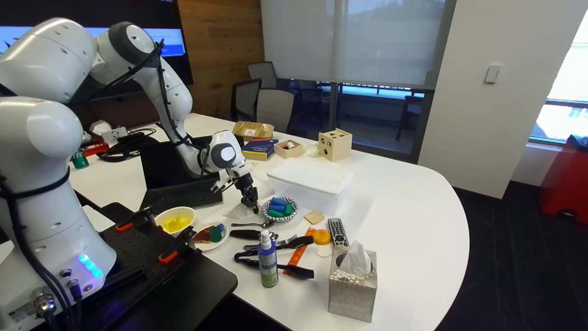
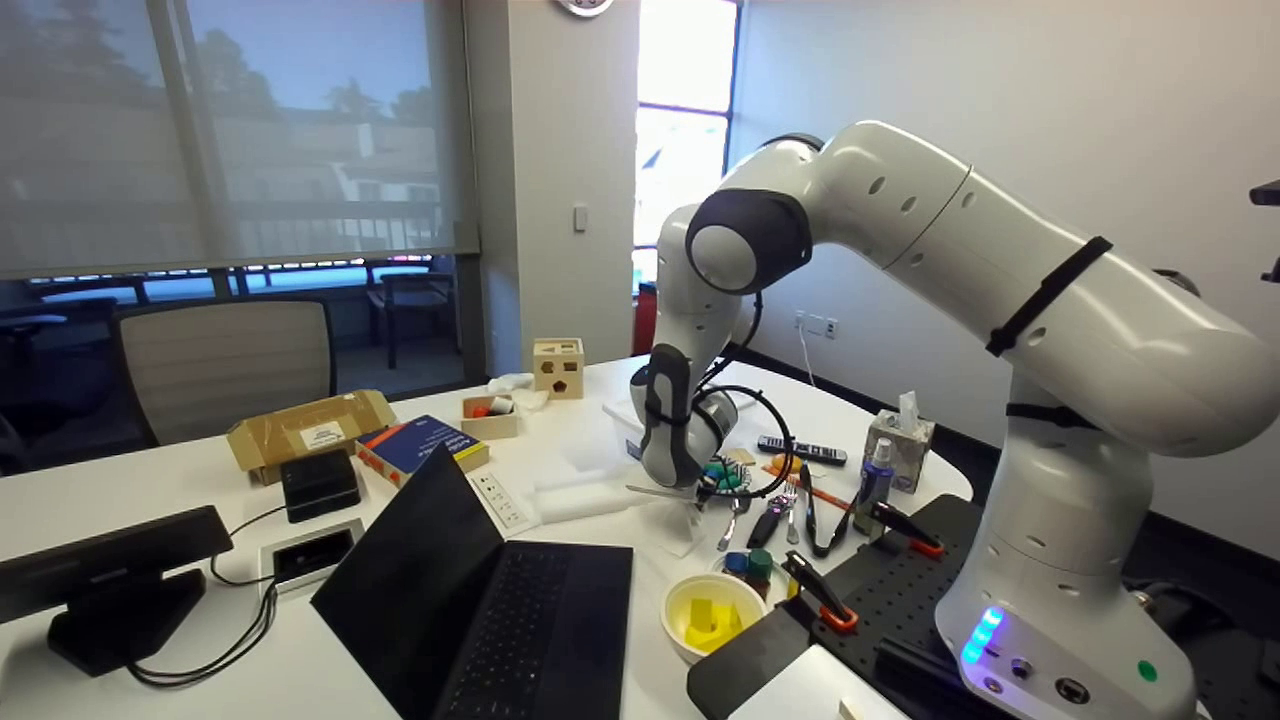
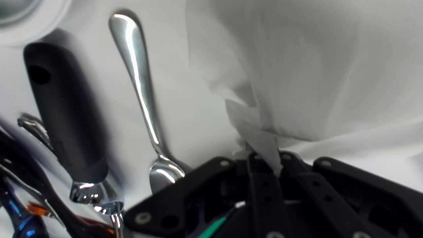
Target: Take the tissue paper out of the dispenser and wipe the table with it
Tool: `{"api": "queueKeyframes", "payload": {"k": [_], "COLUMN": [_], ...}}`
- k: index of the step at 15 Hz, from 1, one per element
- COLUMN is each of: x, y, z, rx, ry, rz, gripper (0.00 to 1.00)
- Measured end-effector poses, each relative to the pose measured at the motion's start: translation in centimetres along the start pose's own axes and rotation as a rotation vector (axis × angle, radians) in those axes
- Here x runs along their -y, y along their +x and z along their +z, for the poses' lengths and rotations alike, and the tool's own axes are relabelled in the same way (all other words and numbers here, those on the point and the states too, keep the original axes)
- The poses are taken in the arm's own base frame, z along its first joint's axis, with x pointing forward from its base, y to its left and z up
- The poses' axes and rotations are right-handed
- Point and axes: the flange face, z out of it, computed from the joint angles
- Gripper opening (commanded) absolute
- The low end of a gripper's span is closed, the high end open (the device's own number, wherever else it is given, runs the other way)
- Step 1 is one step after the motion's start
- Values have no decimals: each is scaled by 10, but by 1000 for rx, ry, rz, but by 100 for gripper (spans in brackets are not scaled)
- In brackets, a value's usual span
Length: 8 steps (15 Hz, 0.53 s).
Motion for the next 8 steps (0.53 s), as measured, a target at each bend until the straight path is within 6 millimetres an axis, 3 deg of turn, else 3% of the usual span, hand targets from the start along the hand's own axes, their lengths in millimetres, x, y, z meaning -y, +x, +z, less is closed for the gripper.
{"api": "queueKeyframes", "payload": {"k": [4, 8], "x": [-6, -15], "y": [-15, -43], "z": [-7, -35], "rx": [30, 99], "ry": [-3, 12], "rz": [-25, -43], "gripper": [0, 0]}}
